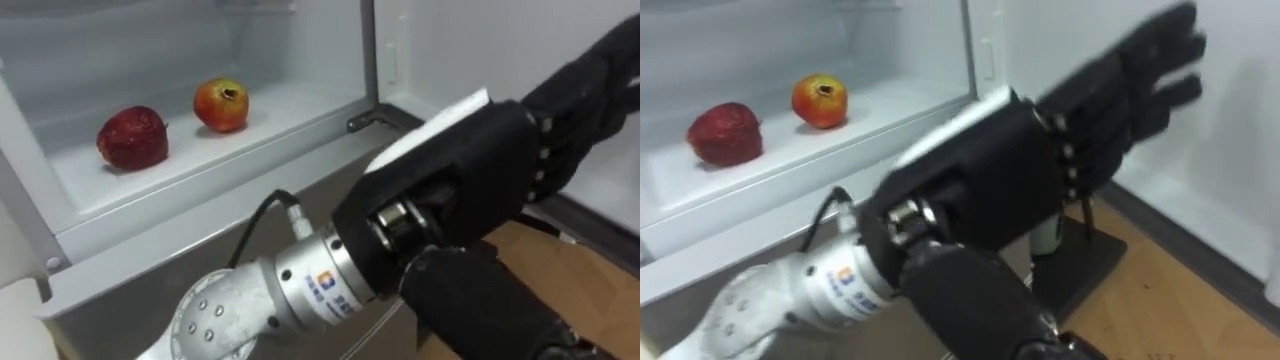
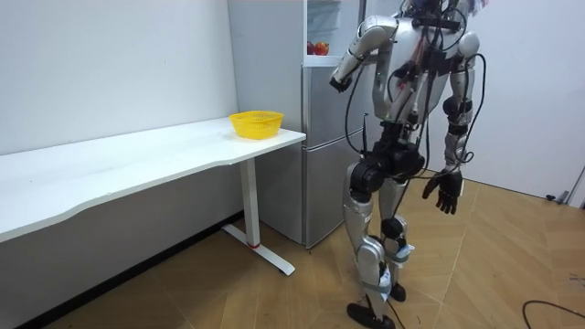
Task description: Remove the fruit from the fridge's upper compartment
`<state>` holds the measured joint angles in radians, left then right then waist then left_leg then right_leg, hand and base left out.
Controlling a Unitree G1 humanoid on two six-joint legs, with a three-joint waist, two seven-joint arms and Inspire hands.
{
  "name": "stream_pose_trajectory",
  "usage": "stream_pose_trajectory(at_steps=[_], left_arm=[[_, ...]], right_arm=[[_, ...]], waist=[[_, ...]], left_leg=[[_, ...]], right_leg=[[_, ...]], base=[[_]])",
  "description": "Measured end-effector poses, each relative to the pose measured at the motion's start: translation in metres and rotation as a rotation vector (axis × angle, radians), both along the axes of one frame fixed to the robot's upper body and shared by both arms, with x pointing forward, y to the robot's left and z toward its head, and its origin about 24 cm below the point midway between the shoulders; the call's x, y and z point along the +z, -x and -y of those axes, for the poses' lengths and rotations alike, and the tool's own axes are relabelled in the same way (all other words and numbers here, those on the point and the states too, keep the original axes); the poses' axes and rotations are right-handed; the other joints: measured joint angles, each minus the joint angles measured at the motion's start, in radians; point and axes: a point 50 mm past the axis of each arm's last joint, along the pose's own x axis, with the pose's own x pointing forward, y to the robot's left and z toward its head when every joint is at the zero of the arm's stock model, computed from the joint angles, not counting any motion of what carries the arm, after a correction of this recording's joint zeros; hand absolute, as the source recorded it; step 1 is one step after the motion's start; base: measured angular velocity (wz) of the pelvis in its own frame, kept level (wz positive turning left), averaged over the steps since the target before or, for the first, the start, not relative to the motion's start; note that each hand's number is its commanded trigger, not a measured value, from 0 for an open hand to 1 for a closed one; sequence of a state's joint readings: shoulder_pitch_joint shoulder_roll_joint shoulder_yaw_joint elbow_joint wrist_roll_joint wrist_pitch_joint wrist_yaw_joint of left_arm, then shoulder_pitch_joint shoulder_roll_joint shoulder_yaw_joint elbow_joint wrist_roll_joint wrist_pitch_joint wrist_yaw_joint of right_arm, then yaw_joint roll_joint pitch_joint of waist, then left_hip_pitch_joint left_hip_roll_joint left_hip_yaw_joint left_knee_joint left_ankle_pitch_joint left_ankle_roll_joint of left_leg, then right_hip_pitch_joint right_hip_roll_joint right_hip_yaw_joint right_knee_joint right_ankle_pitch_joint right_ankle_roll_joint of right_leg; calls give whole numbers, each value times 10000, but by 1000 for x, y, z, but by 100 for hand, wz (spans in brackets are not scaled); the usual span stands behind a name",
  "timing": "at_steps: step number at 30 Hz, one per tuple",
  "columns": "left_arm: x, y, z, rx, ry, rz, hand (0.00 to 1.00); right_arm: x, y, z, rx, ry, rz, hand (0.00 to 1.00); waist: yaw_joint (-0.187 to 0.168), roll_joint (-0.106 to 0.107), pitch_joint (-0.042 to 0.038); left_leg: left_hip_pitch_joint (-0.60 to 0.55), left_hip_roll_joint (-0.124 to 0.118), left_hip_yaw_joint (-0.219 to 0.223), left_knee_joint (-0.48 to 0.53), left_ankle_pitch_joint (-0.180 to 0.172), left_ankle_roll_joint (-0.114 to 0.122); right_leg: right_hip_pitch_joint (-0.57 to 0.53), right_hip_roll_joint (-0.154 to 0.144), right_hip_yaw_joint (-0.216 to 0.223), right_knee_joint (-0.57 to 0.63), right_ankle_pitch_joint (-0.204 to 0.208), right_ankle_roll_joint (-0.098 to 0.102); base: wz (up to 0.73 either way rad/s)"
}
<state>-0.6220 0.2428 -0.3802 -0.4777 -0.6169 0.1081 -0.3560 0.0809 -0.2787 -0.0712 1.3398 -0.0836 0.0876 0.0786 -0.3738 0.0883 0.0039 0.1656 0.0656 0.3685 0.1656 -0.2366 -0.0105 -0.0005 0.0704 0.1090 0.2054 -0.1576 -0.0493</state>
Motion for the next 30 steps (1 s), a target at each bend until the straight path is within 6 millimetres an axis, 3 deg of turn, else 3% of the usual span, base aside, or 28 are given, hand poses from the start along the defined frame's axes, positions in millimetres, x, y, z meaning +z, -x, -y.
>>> stream_pose_trajectory(at_steps=[5, 10, 12, 14, 16, 17, 21, 23, 27, 30], left_arm=[[16, 1, -23, 1048, 624, 623, 0], [13, 0, -40, 1885, 1173, 432, 0], [11, -3, -50, 2379, 1370, 284, 0], [7, -2, -65, 3414, 1555, 360, 0], [1, -1, -74, 4228, 1581, 442, 0], [-2, 0, -79, 4788, 1482, 540, 0], [-2, 3, -92, 6335, 1341, 1189, 0], [-4, 4, -112, 7788, 1439, 1463, 0], [-10, 7, -141, 9643, 1924, 1133, 0], [-25, 14, -170, 11234, 2065, 513, 0]], right_arm=[[-1, 8, -2, 72, 119, -176, 0], [-1, 9, -1, 439, 387, -276, 0], [-1, 10, -3, 625, 380, -333, 0], [-4, 13, -10, 833, 248, -405, 0], [-5, 13, -14, 870, 200, -426, 0], [-6, 14, -16, 947, 201, -454, 0], [-7, 15, -19, 1080, 178, -515, 0], [-7, 17, -19, 1149, 163, -508, 0], [-7, 22, -20, 1134, 147, -652, 0], [-7, 26, -20, 1118, 176, -720, 0]], waist=[[948, 1, -4], [1474, -36, 13], [1750, -109, 59], [1949, -262, 42], [2243, -325, 23], [2369, -344, -32], [2800, -406, -71], [3111, -407, -113], [3597, -363, -124], [3991, -336, -98]], left_leg=[[97, 2, -232, 0, 3, -4], [-41, -43, -599, -17, 17, -20], [16, -48, -745, -13, 29, -34], [-28, -58, -1019, -6, 33, -41], [-66, -66, -1135, 6, 37, -48], [-168, -85, -1303, 36, 37, -48], [-162, -118, -1625, 36, 40, -45], [-133, -140, -1885, 36, 41, -46], [-119, -176, -2096, 34, 49, -56], [7, -202, -2214, 26, 50, -57]], right_leg=[[212, -60, -377, 19, 12, -13], [232, -164, -819, 8, 7, -1], [366, -185, -917, -3, 6, -2], [411, -214, -1152, -41, -40, -17], [409, -198, -1261, -47, -52, -20], [430, -232, -1429, -44, -52, -21], [622, -322, -1773, -190, -53, -17], [757, -343, -1987, -231, -98, -10], [870, -444, -2223, -231, -193, -13], [1009, -469, -2274, -198, -286, -13]], base=[[18], [29], [16], [33], [24], [25], [30], [26], [21], [8]])
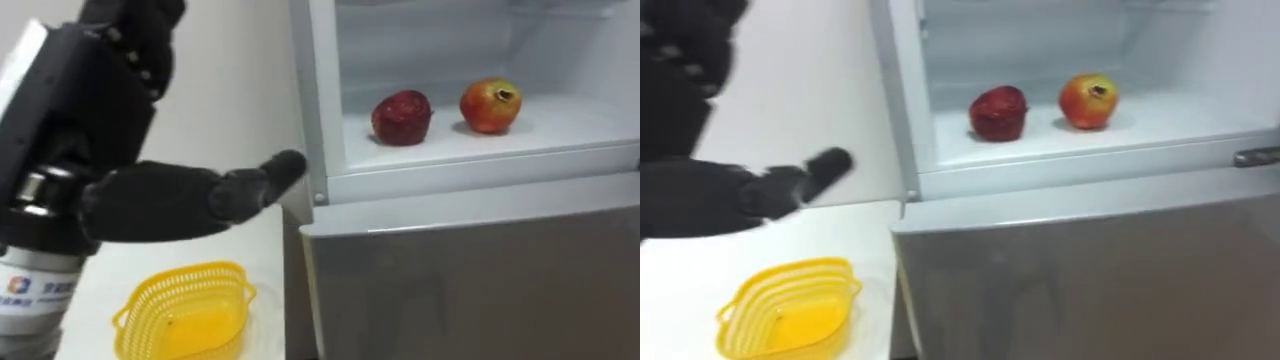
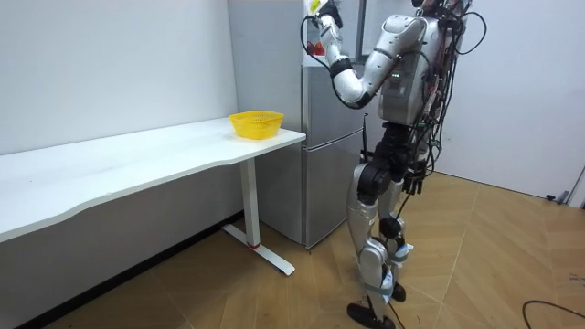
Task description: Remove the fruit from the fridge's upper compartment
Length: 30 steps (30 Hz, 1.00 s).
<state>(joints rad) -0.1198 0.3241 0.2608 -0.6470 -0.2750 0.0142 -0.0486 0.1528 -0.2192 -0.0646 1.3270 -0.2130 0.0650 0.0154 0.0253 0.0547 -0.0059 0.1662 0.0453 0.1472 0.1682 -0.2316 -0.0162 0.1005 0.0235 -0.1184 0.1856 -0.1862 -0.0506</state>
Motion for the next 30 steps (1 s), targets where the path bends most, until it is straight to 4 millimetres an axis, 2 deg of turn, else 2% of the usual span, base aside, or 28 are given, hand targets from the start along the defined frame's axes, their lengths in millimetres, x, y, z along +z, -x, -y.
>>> stream_pose_trajectory(at_steps=[2, 6, 8, 9, 11, 12, 14, 17, 20, 21, 23, 24, 25, 26, 27, 29, 30], left_arm=[[-17, 7, -22, 1114, 334, -785, 0], [-49, 16, -46, 2553, 1150, -2075, 0], [-87, 24, -56, 3385, 1668, -3726, 0], [-98, 25, -58, 3533, 1775, -4181, 0], [-142, 31, -63, 4067, 2204, -6104, 0], [-153, 33, -64, 4211, 2263, -6626, 0], [-193, 48, -67, 4773, 2738, -8411, 0], [-232, 67, -72, 5349, 3057, -10111, 0], [-286, 106, -79, 6270, 3326, -12781, 0], [-294, 113, -80, 6437, 3274, -13241, 0], [-325, 145, -81, 7028, 3090, -15098, 0], [-332, 154, -81, 7160, 3133, -15547, 0], [-345, 175, -80, 7455, 3234, -16538, 0], [-357, 193, -78, 7712, 3396, -17478, 0], [-362, 202, -76, 7844, 3413, -17953, 0], [-374, 236, -69, 8073, 3035, -19572, 0], [-376, 243, -66, 8057, 2865, -19985, 0]], right_arm=[[0, 3, -1, 276, 37, -98, 0], [-2, 4, -6, 598, 27, -136, 0], [-2, 4, -9, 593, -43, -180, 0], [-2, 5, -9, 582, -40, -255, 0], [-2, 6, -9, 575, -11, -383, 0], [-2, 5, -9, 587, -10, -378, 0], [-2, 4, -9, 583, 11, -312, 0], [-2, 3, -9, 590, 17, -268, 0], [-1, -1, -6, 377, 83, 62, 0], [-1, -2, -6, 350, 96, 105, 0], [-1, -1, -6, 339, 69, 77, 0], [-1, 0, -6, 340, 47, 48, 0], [-1, 1, -6, 335, 6, 22, 0], [-1, 2, -6, 329, -26, -11, 0], [-1, 3, -7, 348, -66, -41, 0], [-1, 7, -7, 303, -218, -220, 0], [-1, 8, -7, 277, -224, -275, 0]], waist=[[68, -31, 24], [192, -79, 62], [151, -95, 71], [91, -97, 72], [81, -105, 81], [81, -116, 81], [132, -163, 98], [127, -212, 107], [161, -215, 121], [153, -219, 121], [145, -310, 101], [145, -304, 89], [231, -330, 49], [250, -353, 53], [255, -362, 44], [266, -397, 48], [263, -403, 45]], left_leg=[[9, -46, -163, 1, 0, 0], [0, -67, -239, -1, -1, 0], [-17, -109, -441, 19, -2, 2], [-18, -123, -475, 27, -2, 2], [-35, -158, -590, 26, -1, 3], [-43, -165, -651, 26, -1, 3], [-20, -178, -675, 27, -2, 3], [-3, -189, -693, 16, -2, 3], [72, -219, -701, 2, -3, 5], [34, -221, -700, 4, -4, 6], [22, -224, -791, 7, -3, 6], [28, -224, -775, 2, -3, 6], [50, -223, -761, 0, -4, 6], [95, -227, -765, 7, -4, 6], [118, -228, -764, 8, -5, 5], [122, -228, -768, 9, -6, 5], [140, -228, -767, 8, -6, 5]], right_leg=[[56, -50, -151, -5, -95, 21], [87, -67, -230, 20, -153, 37], [217, -101, -332, -4, -177, 52], [233, -123, -361, -4, -199, 62], [237, -182, -547, 2, -218, 71], [246, -190, -595, -2, -221, 75], [274, -197, -612, -3, -229, 83], [323, -203, -614, -15, -235, 93], [451, -224, -597, -70, -281, 122], [434, -229, -625, -137, -281, 123], [424, -224, -660, -156, -281, 123], [431, -220, -660, -162, -281, 123], [483, -216, -686, -149, -280, 122], [580, -223, -762, -169, -280, 123], [607, -221, -760, -171, -283, 124], [604, -235, -747, -185, -293, 122], [608, -238, -753, -181, -295, 125]], base=[[24], [10], [18], [26], [20], [13], [2], [2], [0], [9], [11], [3], [0], [3], [4], [6], [6]])
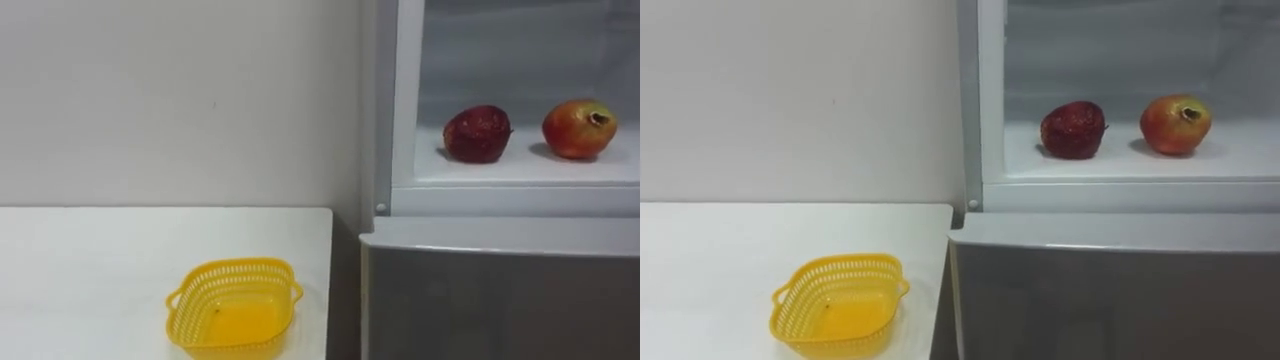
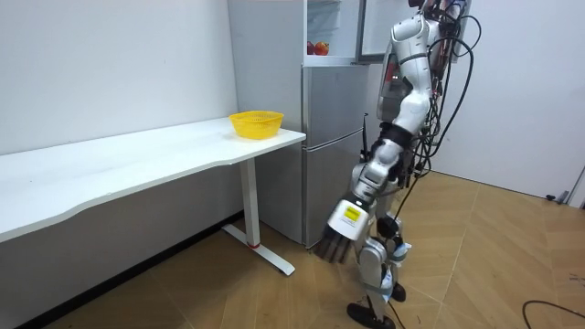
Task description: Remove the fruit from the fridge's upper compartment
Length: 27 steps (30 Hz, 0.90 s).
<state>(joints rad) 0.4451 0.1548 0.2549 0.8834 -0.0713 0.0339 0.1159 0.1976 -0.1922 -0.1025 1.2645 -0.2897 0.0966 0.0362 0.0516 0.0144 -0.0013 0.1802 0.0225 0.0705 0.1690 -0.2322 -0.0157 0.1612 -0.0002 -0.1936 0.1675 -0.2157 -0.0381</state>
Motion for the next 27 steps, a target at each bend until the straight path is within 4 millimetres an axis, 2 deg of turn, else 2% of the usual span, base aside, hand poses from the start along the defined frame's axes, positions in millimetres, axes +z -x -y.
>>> stream_pose_trajectory(at_steps=[2, 6, 9, 11, 13, 17, 23, 27], left_arm=[[-7, 24, 10, -525, 391, -1542, 0], [-12, 42, 26, -1318, 1397, -2909, 0], [-17, 31, 34, -2415, 1990, -3205, 0], [-20, 13, 36, -3141, 2077, -3060, 0], [-21, 3, 37, -3540, 2066, -2962, 0], [-23, -15, 39, -4375, 2080, -2817, 0], [-23, -12, 39, -4368, 2131, -2930, 0], [-23, -13, 41, -4561, 2088, -2959, 0]], right_arm=[[-1, 4, -2, -92, -42, -244, 0], [-2, 12, -8, -198, -213, -599, 0], [-3, 13, -12, -128, -340, -647, 0], [-4, 9, -14, 43, -357, -584, 0], [-5, 4, -16, 123, -338, -443, 0], [-6, 1, -20, 61, -347, -330, 0], [-5, -4, -18, -616, 162, 158, 0], [-1, -32, -13, -1480, 777, 1722, 0]], waist=[[3, -10, 5], [23, -33, 7], [-8, -30, 11], [-100, -66, 13], [-199, -112, 30], [-244, -198, 21], [-353, -223, 26], [-528, -206, 35]], left_leg=[[100, 1, 1, -8, 0, 0], [309, 3, 82, -22, 0, 0], [323, 16, 99, -6, 1, -1], [242, 17, 124, 46, 0, 0], [187, 21, 140, 63, 2, 0], [208, 30, 360, 81, 1, 0], [241, 11, 401, 37, 0, 0], [97, 19, 437, 26, 1, 0]], right_leg=[[98, -12, 4, -13, -28, -2], [306, -21, 39, 35, -117, 3], [293, -12, 56, 79, -133, -1], [192, -28, 55, 217, -164, -7], [101, -23, 83, 269, -162, -14], [-29, 2, 391, 393, -180, -25], [-57, 9, 555, 361, -170, -11], [-236, 30, 612, 372, -172, -14]], base=[[0], [0], [0], [0], [-6], [-20], [-9], [-4]])
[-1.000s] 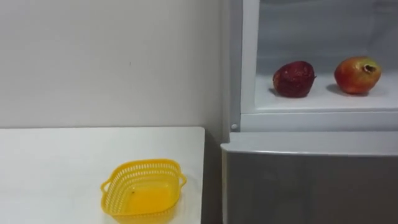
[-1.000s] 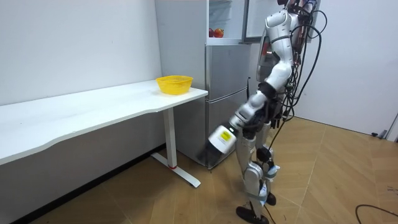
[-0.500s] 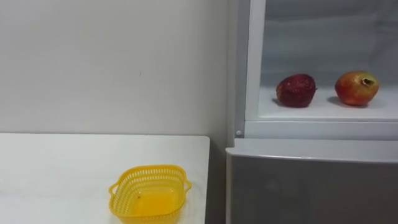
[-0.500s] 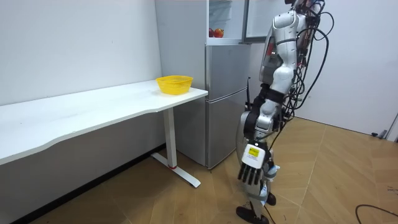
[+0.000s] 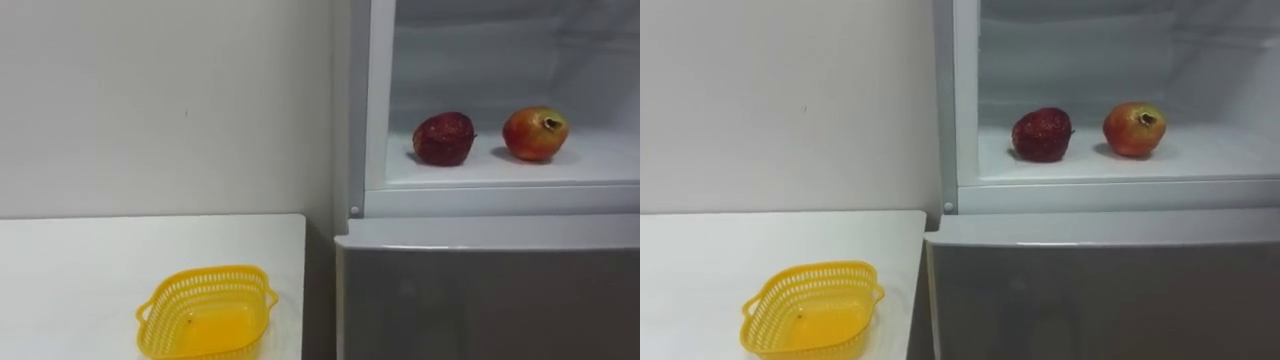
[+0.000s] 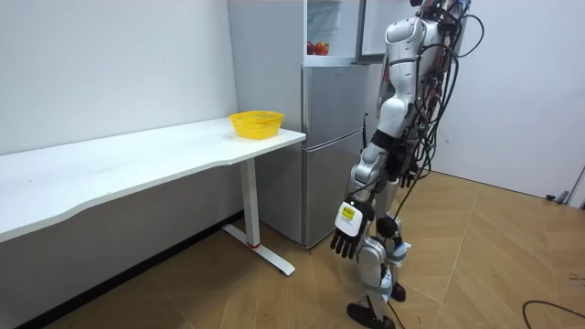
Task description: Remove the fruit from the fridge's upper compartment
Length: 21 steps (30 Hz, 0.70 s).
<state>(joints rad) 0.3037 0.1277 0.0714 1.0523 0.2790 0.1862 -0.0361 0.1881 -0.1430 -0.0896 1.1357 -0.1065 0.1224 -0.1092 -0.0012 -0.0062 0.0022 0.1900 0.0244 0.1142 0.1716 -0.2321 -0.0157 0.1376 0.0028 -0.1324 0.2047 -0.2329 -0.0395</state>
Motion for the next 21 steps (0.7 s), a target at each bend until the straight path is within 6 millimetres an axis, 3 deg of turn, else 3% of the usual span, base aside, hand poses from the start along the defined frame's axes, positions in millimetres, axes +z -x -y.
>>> stream_pose_trajectory(at_steps=[3, 8, 14, 16, 18, 21], left_arm=[[0, 3, -1, -159, -90, -22, 0], [2, -9, -1, -785, -148, 709, 0], [2, -10, 1, -983, -194, 1201, 0], [2, -10, 1, -1022, -182, 1262, 0], [2, -10, 2, -1040, -150, 1314, 0], [2, -9, 3, -1262, -178, 1373, 0]], right_arm=[[12, -34, 6, -898, 457, 2103, 0], [53, -90, 4, -1201, 1143, 6184, 0], [121, -127, -3, -847, 2007, 10297, 0], [142, -135, -7, -443, 2366, 11297, 0], [161, -141, -13, 224, 2830, 12226, 0], [187, -149, -20, 1041, 3589, 13474, 0]], waist=[[-213, -19, 9], [-255, -1, 6], [-368, 94, -22], [-307, 184, -43], [-375, 267, -124], [-295, 284, -117]], left_leg=[[-42, -4, 0, -1, 0, 0], [-45, 8, 236, -3, 0, 0], [-32, 0, 511, -23, 0, 0], [-113, 3, 513, -42, 0, 0], [-199, 4, 550, -40, 0, 0], [-213, 30, 669, -54, 0, 0]], right_leg=[[-34, -8, -38, -11, 0, 1], [-183, 15, 165, 7, 7, -7], [-231, 107, 451, -5, 39, 19], [-335, 125, 513, 25, 61, 4], [-427, 130, 538, 22, 64, 5], [-485, 172, 656, 24, 111, -15]], base=[[3], [-12], [-14], [-23], [-10], [-13]])
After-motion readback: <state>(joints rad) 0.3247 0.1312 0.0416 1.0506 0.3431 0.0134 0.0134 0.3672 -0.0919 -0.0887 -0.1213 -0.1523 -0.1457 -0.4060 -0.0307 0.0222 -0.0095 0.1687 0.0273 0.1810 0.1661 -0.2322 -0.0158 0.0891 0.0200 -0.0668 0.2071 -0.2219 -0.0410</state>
